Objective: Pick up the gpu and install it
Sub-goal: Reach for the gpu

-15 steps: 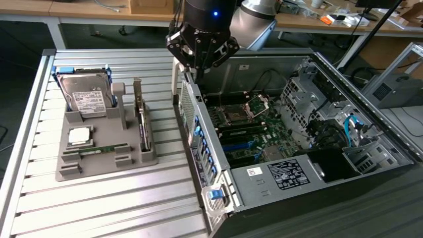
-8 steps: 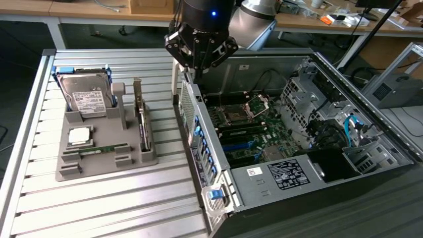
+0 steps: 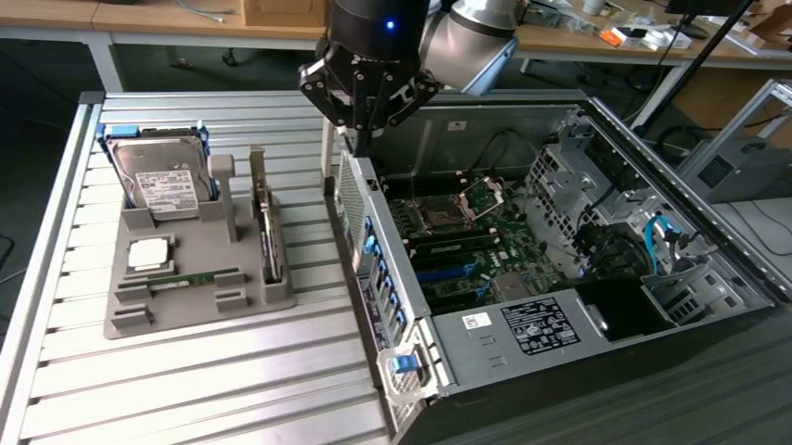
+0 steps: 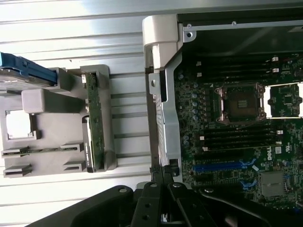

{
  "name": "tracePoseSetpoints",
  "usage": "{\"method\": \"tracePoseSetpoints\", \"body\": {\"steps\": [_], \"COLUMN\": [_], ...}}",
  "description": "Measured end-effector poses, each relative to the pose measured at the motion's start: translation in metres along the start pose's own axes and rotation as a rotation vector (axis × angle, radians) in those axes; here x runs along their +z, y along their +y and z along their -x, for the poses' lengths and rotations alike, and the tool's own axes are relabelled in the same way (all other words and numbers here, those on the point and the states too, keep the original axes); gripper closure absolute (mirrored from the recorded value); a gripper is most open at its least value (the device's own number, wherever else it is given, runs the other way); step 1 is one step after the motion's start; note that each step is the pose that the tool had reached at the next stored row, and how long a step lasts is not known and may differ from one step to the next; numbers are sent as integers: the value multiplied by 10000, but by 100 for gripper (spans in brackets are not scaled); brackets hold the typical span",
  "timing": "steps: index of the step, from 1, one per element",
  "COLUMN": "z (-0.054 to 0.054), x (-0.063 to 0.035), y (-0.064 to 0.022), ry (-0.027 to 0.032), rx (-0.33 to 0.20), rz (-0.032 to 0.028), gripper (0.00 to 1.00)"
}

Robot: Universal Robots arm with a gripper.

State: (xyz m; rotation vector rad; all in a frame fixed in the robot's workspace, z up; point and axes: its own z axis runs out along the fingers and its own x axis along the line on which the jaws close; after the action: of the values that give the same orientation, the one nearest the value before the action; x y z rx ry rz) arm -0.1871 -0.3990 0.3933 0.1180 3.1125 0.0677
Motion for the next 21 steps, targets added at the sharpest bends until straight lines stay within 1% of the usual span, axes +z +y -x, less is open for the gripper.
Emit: {"method": "tracePoseSetpoints", "body": {"steps": [9, 21], "z": [-200, -255], "x": [-6, -7], "y": [-15, -19], "ry": [0, 0], "rx": [0, 0], "rz": [0, 0], "gripper": [89, 89]}}
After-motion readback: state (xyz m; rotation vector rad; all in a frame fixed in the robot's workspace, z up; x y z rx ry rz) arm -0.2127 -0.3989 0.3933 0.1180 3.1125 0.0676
